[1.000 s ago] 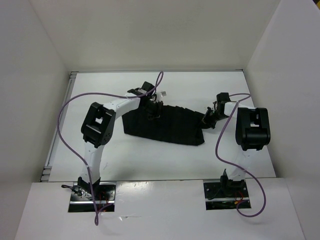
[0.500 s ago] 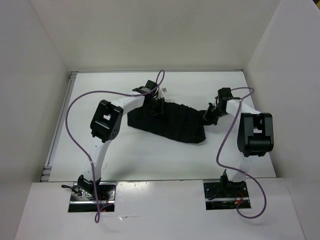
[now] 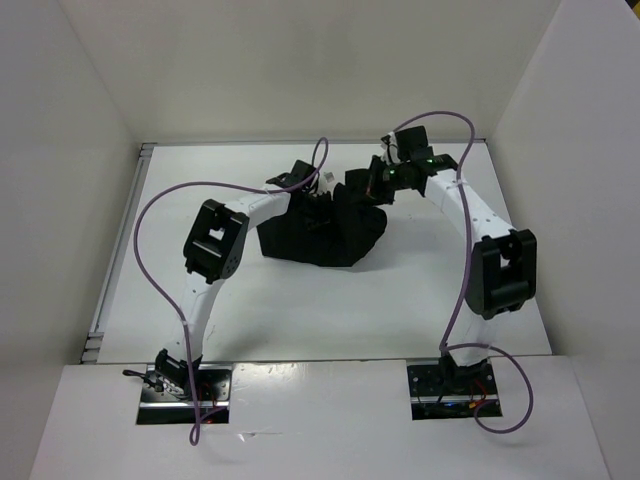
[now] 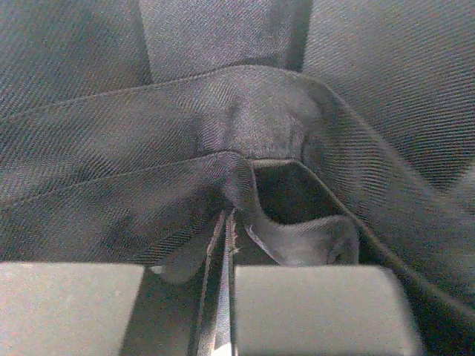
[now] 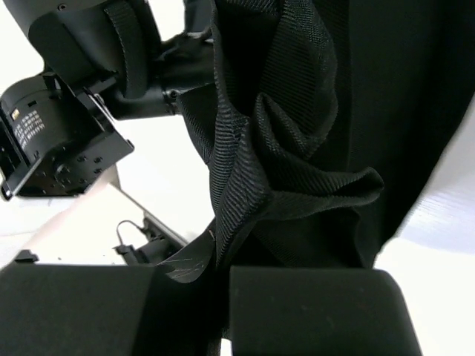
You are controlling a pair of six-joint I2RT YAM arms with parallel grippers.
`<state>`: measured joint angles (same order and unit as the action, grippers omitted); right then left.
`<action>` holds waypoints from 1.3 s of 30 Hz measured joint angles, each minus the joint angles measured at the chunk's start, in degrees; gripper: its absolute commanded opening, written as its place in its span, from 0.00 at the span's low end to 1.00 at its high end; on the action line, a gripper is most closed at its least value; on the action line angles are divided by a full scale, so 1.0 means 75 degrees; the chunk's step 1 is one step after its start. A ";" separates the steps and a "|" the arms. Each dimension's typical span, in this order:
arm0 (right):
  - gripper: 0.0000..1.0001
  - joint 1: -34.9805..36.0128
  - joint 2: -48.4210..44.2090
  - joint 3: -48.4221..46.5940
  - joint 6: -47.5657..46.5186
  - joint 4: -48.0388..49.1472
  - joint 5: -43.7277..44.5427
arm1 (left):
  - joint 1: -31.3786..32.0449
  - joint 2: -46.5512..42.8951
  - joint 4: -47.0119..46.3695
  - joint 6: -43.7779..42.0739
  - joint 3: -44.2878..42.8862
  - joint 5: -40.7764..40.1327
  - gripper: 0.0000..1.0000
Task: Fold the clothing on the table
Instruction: Fold the skirt
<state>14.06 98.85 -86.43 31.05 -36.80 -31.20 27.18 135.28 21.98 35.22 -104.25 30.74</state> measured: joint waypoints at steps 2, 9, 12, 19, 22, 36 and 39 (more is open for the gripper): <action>0.00 0.0143 0.0283 -0.0227 0.0090 0.0012 -0.0105 | -0.0012 -0.0003 -0.0017 0.0038 0.0017 0.0029 0.12; 0.00 0.0230 0.0638 -0.0391 0.0201 0.0026 -0.0044 | -0.0280 -0.0752 0.0455 0.0020 0.0452 -0.0280 0.32; 0.00 0.0230 0.0644 -0.0434 0.0213 0.0032 0.0000 | -0.0676 -0.1524 0.0857 -0.0128 0.0504 -0.0635 0.33; 0.00 0.0230 0.0883 -0.0950 0.0224 -0.0006 0.0114 | -0.1731 -0.3692 0.1157 -0.0335 0.0688 -0.2264 0.18; 0.00 0.0224 0.0918 -0.1032 0.0216 -0.0035 0.0140 | -0.2043 -0.4004 0.1326 -0.0443 0.0877 -0.3366 0.02; 0.00 0.0227 0.1174 -0.1448 0.0149 -0.0213 0.0221 | -0.2226 -0.2903 0.1865 -0.0466 0.2326 -0.5100 0.00; 0.00 0.0268 0.1387 -0.1661 0.0227 -0.0213 0.0256 | -0.2226 -0.2812 0.1743 -0.0466 0.2369 -0.4870 0.00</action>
<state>16.08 109.25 -98.89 32.75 -38.39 -29.28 10.48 114.19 35.05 31.73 -86.48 -5.78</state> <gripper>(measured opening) 0.012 0.001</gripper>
